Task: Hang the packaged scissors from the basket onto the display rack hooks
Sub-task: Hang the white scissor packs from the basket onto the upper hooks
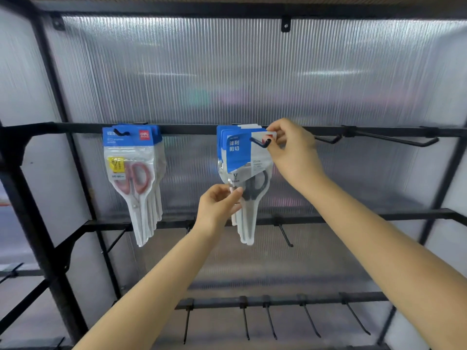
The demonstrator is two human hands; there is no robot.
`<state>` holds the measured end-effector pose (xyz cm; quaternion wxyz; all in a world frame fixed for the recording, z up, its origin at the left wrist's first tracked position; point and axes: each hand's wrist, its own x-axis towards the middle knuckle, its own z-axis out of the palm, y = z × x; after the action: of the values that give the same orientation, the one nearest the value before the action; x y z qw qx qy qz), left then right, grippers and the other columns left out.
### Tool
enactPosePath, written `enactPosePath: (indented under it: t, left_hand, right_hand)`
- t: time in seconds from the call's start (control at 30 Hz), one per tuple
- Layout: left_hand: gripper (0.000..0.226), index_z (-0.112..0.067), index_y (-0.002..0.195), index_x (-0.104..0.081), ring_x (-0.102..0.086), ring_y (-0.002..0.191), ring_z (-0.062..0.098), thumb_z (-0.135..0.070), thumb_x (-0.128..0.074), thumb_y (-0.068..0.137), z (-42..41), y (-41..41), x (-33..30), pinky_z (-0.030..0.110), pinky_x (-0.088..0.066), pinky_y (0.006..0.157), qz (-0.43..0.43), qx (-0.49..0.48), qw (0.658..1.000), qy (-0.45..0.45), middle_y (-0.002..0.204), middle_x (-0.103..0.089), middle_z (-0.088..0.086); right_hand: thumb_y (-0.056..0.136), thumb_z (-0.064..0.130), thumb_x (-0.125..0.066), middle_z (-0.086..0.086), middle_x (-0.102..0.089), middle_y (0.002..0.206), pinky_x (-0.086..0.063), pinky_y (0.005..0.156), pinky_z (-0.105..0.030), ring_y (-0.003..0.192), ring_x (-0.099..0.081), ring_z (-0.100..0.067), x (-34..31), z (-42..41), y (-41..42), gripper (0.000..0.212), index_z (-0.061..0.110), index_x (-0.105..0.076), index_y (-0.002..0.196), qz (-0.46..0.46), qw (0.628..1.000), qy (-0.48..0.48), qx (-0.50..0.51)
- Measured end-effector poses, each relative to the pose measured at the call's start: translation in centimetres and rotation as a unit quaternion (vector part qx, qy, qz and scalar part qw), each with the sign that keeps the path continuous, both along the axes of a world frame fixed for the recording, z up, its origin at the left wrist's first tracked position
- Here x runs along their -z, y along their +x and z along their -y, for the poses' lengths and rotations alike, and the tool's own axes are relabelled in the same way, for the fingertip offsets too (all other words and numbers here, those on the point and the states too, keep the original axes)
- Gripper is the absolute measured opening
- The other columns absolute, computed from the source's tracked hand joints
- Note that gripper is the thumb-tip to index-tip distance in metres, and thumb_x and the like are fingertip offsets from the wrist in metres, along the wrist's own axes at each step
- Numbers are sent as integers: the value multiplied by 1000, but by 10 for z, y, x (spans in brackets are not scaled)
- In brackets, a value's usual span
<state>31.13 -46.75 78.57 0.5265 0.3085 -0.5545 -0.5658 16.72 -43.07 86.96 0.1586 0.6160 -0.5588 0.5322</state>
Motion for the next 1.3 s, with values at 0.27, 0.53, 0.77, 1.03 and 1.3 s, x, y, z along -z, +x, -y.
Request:
enactPosePath:
  t: [0.27, 0.53, 0.77, 1.03, 1.3]
  left_hand:
    - [12, -11, 80, -58, -64, 72, 11, -17, -66, 87, 22, -6, -1, 23, -57, 73, 48, -46, 998, -17, 77, -65, 2]
    - [18, -16, 81, -54, -60, 73, 13, -23, -70, 84, 17, -2, 0, 23, -53, 66, 123, -124, 982, -66, 79, -62, 1]
    - [17, -20, 95, -50, -50, 85, 5, -18, -65, 87, -18, 11, -1, 17, -40, 75, 193, -202, 930, -239, 92, -47, -12]
    - [37, -2, 126, -53, -48, 121, 26, -15, -57, 92, -69, -29, 17, 28, -39, 93, 313, -78, 841, -436, 131, -53, 11]
    - [49, -5, 143, -34, -21, 143, 20, -25, -43, 99, -128, -133, 35, 21, -16, 111, 332, 91, 823, -452, 153, -28, 9]
  right_hand:
    - [91, 7, -53, -12, -56, 112, -48, 75, -34, 95, -56, -24, 7, 16, 0, 24, 1, -56, 114, -55, 998, 0, 38]
    - [93, 14, -54, -11, -46, 132, -49, 91, -34, 120, -47, -25, 22, 4, 1, 46, 8, -42, 138, -83, 994, 28, 64]
    - [96, 24, -50, -6, -40, 143, -39, 99, -31, 129, -42, -21, 42, -36, 1, 49, 10, -37, 142, -90, 985, 83, 119]
    - [95, 21, -52, -15, -50, 136, -42, 94, -45, 120, -51, -32, 90, -102, -22, 45, 1, -45, 135, -114, 962, 132, 210]
    - [88, 20, -55, -27, -57, 124, -48, 90, -47, 110, -59, -40, 123, -216, -91, 46, -8, -53, 124, -74, 916, 179, 351]
